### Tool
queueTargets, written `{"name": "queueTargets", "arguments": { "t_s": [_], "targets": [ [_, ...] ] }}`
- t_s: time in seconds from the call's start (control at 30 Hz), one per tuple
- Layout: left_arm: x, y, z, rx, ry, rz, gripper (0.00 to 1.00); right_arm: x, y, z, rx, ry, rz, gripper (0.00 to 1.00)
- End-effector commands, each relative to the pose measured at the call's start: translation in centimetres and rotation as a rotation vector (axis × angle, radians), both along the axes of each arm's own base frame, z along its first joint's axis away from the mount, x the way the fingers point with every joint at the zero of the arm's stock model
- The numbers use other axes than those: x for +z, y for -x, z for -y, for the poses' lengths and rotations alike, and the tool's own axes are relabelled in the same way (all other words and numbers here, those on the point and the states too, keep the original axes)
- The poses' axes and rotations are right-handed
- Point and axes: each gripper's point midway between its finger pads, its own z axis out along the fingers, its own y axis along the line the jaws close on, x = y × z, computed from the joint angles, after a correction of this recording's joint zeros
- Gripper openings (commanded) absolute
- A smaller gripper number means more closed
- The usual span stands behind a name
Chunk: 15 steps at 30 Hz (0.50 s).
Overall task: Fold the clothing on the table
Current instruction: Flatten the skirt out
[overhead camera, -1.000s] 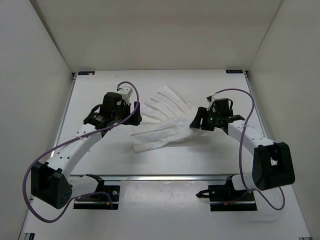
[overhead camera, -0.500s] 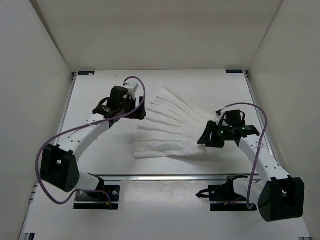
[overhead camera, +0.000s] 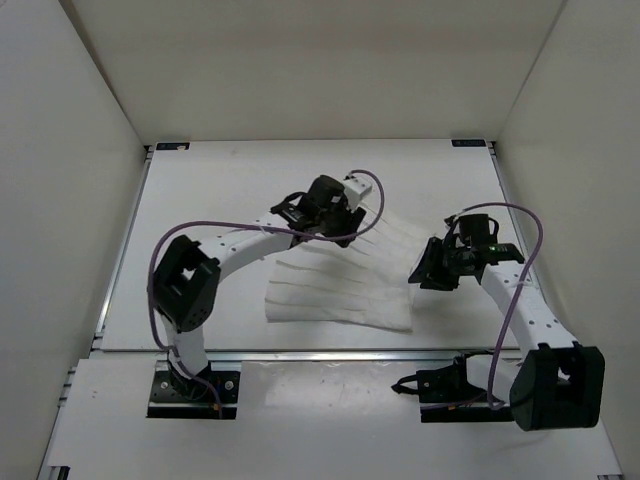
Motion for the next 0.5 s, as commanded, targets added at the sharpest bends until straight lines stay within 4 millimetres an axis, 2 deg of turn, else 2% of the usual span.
{"name": "queueTargets", "arguments": {
  "t_s": [0.0,0.03,0.07,0.1,0.13,0.2,0.23,0.27,0.33,0.4,0.47],
  "targets": [
    [-0.4,-0.1,2.5,-0.057,0.004,0.010,0.58,-1.2,-1.9,0.0,-0.022,0.009,0.014,0.34],
    [-1.5,0.1,3.1,-0.045,0.008,-0.035,0.35,-1.2,-2.4,0.3,-0.036,0.002,0.020,0.24],
    [-2.8,0.0,3.3,-0.027,-0.007,-0.054,0.22,-1.3,-2.5,0.6,-0.039,0.013,0.024,0.16],
    [-3.2,-0.5,2.7,0.039,-0.020,-0.057,0.00,-1.4,-2.6,0.9,-0.040,0.029,0.024,0.08],
    [-4.5,-1.1,2.0,0.143,-0.038,-0.073,0.00,-1.1,-2.7,1.1,-0.039,0.043,0.045,0.06],
    [-7.6,-0.7,1.3,0.204,-0.070,-0.127,0.00,-1.3,-2.6,1.5,-0.047,0.051,0.043,0.03],
    [-7.9,-0.8,1.4,0.234,-0.045,-0.145,0.00,-1.0,-2.6,1.5,-0.035,0.051,0.054,0.04],
    [-9.1,-0.9,0.8,0.254,-0.069,-0.166,0.00,-1.0,-2.9,2.3,-0.069,0.044,0.056,0.04],
    [-10.8,-1.1,-0.3,0.306,-0.113,-0.203,0.00,-1.1,-2.7,2.7,-0.066,0.050,0.050,0.04],
    [-11.3,-2.2,-1.0,0.358,-0.137,-0.214,0.00,-1.2,-2.8,2.9,-0.062,0.082,0.051,0.04],
    [-11.7,-2.8,-2.9,0.452,-0.180,-0.224,0.00,-1.6,-2.8,3.1,-0.056,0.108,0.026,0.05]
  ]
}}
